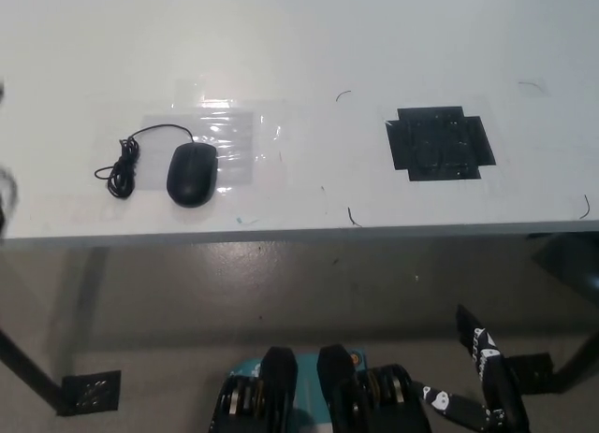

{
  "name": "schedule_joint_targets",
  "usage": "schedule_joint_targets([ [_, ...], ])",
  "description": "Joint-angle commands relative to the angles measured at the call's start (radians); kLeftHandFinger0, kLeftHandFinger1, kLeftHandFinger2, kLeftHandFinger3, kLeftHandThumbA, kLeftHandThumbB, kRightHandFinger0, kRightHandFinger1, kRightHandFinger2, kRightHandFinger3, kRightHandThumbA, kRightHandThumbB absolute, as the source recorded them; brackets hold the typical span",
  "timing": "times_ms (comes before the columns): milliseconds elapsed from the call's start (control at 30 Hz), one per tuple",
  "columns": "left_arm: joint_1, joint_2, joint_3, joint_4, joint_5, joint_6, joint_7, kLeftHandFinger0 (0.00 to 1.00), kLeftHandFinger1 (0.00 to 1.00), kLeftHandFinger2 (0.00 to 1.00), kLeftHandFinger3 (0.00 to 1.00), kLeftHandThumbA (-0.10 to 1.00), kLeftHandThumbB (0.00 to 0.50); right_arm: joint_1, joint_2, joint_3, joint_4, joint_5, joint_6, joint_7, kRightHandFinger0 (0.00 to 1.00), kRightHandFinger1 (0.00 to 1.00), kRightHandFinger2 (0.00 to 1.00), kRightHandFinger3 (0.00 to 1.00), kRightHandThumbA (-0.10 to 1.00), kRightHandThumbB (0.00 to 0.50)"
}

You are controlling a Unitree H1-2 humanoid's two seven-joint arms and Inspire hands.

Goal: The robot uses left hand to click on the left button of the black mouse, which is placed on the left area of the table

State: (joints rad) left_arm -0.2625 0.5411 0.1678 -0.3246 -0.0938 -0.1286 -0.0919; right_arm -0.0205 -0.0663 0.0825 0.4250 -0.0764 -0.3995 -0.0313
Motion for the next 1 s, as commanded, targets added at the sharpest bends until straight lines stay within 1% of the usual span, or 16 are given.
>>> schedule_joint_targets([
  [0, -0.232, 0.169, -0.039, 0.082, 0.017, 0.180, -0.131, 0.05, 0.04, 0.27, 1.00, 1.00, 0.412, -0.006, -0.010, -0.010, -0.021, -0.017, -0.070, -0.024, 1.00, 1.00, 1.00, 1.00, 1.00, 0.304],
  [67, -0.339, 0.213, -0.092, 0.163, 0.001, 0.234, -0.204, 0.61, 0.12, 0.37, 1.00, 1.00, 0.373, 0.000, -0.011, -0.011, -0.025, -0.019, -0.070, -0.027, 1.00, 1.00, 1.00, 1.00, 1.00, 0.303],
  [167, -0.431, 0.238, -0.154, 0.219, 0.002, 0.325, -0.260, 0.76, 0.09, 0.38, 1.00, 1.00, 0.393, 0.001, -0.012, -0.011, -0.027, -0.018, -0.070, -0.026, 1.00, 1.00, 1.00, 1.00, 1.00, 0.302],
  [200, -0.510, 0.241, -0.215, 0.278, 0.017, 0.402, -0.314, 0.10, 0.03, 0.32, 1.00, 1.00, 0.437, 0.005, -0.009, -0.011, -0.028, -0.021, -0.070, -0.030, 1.00, 1.00, 1.00, 1.00, 1.00, 0.299],
  [233, -0.570, 0.242, -0.260, 0.329, 0.015, 0.459, -0.362, 0.00, 0.01, 0.27, 1.00, 1.00, 0.417, 0.006, -0.009, -0.011, -0.025, -0.023, -0.070, -0.034, 1.00, 1.00, 1.00, 1.00, 1.00, 0.300],
  [267, -0.599, 0.247, -0.293, 0.363, 0.028, 0.458, -0.396, 0.15, 0.02, 0.27, 1.00, 1.00, 0.375, 0.006, -0.011, -0.011, -0.025, -0.020, -0.070, -0.032, 1.00, 1.00, 1.00, 1.00, 1.00, 0.303],
  [300, -0.626, 0.252, -0.331, 0.398, 0.052, 0.450, -0.434, 0.28, 0.03, 0.28, 1.00, 1.00, 0.371, 0.010, -0.013, -0.011, -0.026, -0.011, -0.070, -0.025, 1.00, 1.00, 1.00, 1.00, 1.00, 0.304],
  [333, -0.636, 0.254, -0.346, 0.410, 0.057, 0.453, -0.447, 0.29, 0.04, 0.29, 1.00, 1.00, 0.370, 0.012, -0.013, -0.012, -0.027, -0.007, -0.070, -0.022, 1.00, 1.00, 1.00, 1.00, 1.00, 0.304],
  [367, -0.669, 0.243, -0.386, 0.468, 0.062, 0.475, -0.479, 0.01, 0.02, 0.32, 1.00, 1.00, 0.364, 0.015, -0.014, -0.013, -0.030, -0.008, -0.070, -0.024, 1.00, 1.00, 1.00, 1.00, 1.00, 0.294],
  [400, -0.680, 0.237, -0.400, 0.494, 0.060, 0.475, -0.490, 0.00, 0.00, 0.32, 1.00, 1.00, 0.365, 0.018, -0.016, -0.014, -0.032, -0.010, -0.070, -0.026, 1.00, 1.00, 1.00, 1.00, 1.00, 0.294],
  [467, -0.729, 0.207, -0.443, 0.584, 0.061, 0.516, -0.517, 0.00, 0.00, 0.26, 1.00, 1.00, 0.440, 0.020, -0.016, -0.017, -0.035, -0.010, -0.070, -0.023, 1.00, 1.00, 1.00, 1.00, 1.00, 0.297],
  [600, -0.783, 0.189, -0.509, 0.684, 0.087, 0.523, -0.554, 0.00, 0.00, 0.27, 1.00, 1.00, 0.477, 0.021, -0.020, -0.018, -0.035, -0.010, -0.070, -0.018, 1.00, 1.00, 1.00, 1.00, 1.00, 0.308],
  [667, -0.830, 0.181, -0.586, 0.746, 0.139, 0.523, -0.595, 0.00, 0.02, 0.36, 1.00, 1.00, 0.474, 0.021, -0.021, -0.018, -0.035, -0.014, -0.070, -0.017, 1.00, 1.00, 1.00, 1.00, 1.00, 0.310],
  [767, -0.872, 0.153, -0.638, 0.833, 0.158, 0.481, -0.628, 0.00, 0.00, 0.29, 1.00, 1.00, 0.421, 0.030, -0.026, -0.023, -0.043, -0.010, -0.070, -0.017, 1.00, 1.00, 1.00, 1.00, 1.00, 0.305],
  [867, -0.903, 0.130, -0.681, 0.866, 0.179, 0.538, -0.644, 0.00, 0.00, 0.25, 1.00, 1.00, 0.447, 0.034, -0.030, -0.025, -0.048, -0.015, -0.070, -0.021, 1.00, 1.00, 1.00, 1.00, 1.00, 0.296],
  [967, -0.932, 0.109, -0.723, 0.912, 0.192, 0.540, -0.695, 0.00, 0.00, 0.32, 1.00, 1.00, 0.392, 0.038, -0.032, -0.028, -0.055, -0.024, -0.070, -0.024, 1.00, 1.00, 1.00, 1.00, 1.00, 0.297],
])
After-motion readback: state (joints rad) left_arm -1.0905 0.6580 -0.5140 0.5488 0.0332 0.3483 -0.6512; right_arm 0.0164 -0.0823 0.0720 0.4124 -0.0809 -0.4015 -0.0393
